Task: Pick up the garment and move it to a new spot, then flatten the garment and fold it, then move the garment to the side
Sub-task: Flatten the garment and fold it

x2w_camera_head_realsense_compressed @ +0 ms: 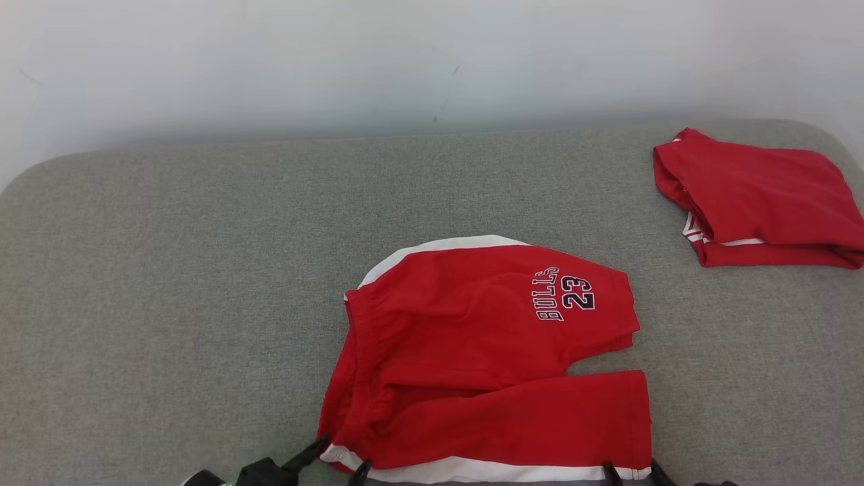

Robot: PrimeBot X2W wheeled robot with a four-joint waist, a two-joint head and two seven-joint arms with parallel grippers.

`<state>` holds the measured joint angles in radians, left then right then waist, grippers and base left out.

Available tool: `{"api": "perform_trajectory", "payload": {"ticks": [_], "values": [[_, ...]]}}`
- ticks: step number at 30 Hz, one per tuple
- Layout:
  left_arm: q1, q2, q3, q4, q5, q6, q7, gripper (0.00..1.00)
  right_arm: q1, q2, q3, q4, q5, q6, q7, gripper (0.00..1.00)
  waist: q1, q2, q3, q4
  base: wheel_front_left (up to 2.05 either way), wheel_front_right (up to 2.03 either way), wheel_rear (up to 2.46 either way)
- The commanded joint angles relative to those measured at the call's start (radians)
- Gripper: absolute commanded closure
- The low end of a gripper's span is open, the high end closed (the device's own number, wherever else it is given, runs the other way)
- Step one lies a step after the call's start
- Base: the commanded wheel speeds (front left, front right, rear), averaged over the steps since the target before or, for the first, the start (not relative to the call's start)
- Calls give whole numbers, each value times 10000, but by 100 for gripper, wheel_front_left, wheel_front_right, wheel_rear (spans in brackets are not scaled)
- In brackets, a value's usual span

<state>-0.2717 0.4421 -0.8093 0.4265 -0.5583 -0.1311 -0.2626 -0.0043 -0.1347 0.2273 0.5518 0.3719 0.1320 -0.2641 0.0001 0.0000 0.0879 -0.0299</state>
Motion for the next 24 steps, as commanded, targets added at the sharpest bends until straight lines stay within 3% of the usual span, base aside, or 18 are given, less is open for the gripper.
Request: {"api": "perform_trajectory", "payload": {"ticks": [1, 2, 3, 10, 19, 24], "values": [[-55, -59, -114, 101, -224, 18, -30, 22, -55, -8, 117, 110, 113, -31, 2, 76, -1, 0, -40, 1, 0, 0, 0], [-86, -57, -178, 151, -315, 18, -29, 65, -83, -19, 166, 169, 175, -31, 3, 100, -1, 0, -62, 6, 0, 0, 0], [-83, -47, -274, 253, -383, 20, -29, 98, -103, -37, 199, 213, 224, -31, 3, 100, -1, 0, -83, 11, 0, 0, 0], [-47, -111, -455, 360, -929, 18, -30, 100, -92, -164, 276, -23, 447, -31, 0, 100, -1, 0, -172, 63, 0, 0, 0], [-393, 35, 1082, -955, -1294, 20, -30, 100, -718, -509, 228, -1733, 489, -31, 0, 100, -1, 0, -91, -53, 0, 0, 0], [-1537, 185, 1617, -1534, -1764, 19, -30, 100, -1899, -987, 389, -2307, 748, -31, 31, 100, -1, 0, 155, -116, 0, 0, 0]]}}
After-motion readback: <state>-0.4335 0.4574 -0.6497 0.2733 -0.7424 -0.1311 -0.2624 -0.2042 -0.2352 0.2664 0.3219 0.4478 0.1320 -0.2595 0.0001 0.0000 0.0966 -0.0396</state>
